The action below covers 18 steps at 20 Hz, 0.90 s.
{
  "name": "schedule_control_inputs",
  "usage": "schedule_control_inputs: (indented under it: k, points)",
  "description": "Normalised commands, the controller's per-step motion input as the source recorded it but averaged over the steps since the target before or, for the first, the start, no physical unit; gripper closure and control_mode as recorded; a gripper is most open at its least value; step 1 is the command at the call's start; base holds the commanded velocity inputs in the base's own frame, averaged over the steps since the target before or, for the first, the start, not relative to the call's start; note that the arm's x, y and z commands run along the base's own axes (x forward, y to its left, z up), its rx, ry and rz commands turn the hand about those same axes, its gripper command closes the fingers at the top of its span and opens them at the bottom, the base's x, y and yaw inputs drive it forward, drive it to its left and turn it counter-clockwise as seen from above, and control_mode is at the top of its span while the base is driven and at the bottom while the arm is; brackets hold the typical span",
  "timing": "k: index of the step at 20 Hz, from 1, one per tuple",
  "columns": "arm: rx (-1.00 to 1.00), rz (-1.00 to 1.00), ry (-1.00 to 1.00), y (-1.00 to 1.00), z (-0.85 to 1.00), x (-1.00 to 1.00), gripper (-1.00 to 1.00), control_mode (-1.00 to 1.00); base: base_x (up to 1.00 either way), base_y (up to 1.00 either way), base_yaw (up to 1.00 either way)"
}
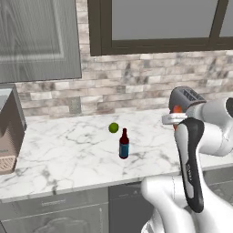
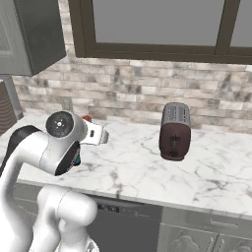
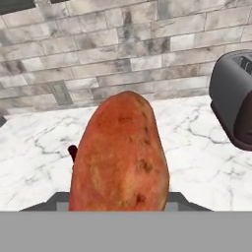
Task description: Place the beer on the top shelf of the fridge to keep it out of children's reach, and place the sweet potato and lime on lower shelves for easy access.
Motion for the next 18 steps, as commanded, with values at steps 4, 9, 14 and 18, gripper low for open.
schedule_control_inputs:
  k: [4,9,14,18]
  points:
    - [-0.06,0.0,0.0,0.12,0.03,0.0,1.0,-1.0,0.0,0.0,0.0]
    - [0.0,0.0,0.0,0.0,0.0,0.0,1.0,1.0,-0.01,0.0,0.0]
    - [0.0,0.0,0.0,0.0,0.0,0.0,1.0,1.0,-0.31,-0.06,0.11]
    - [0.0,0.0,0.0,0.0,0.0,0.0,1.0,1.0,-0.35,-0.01,0.26]
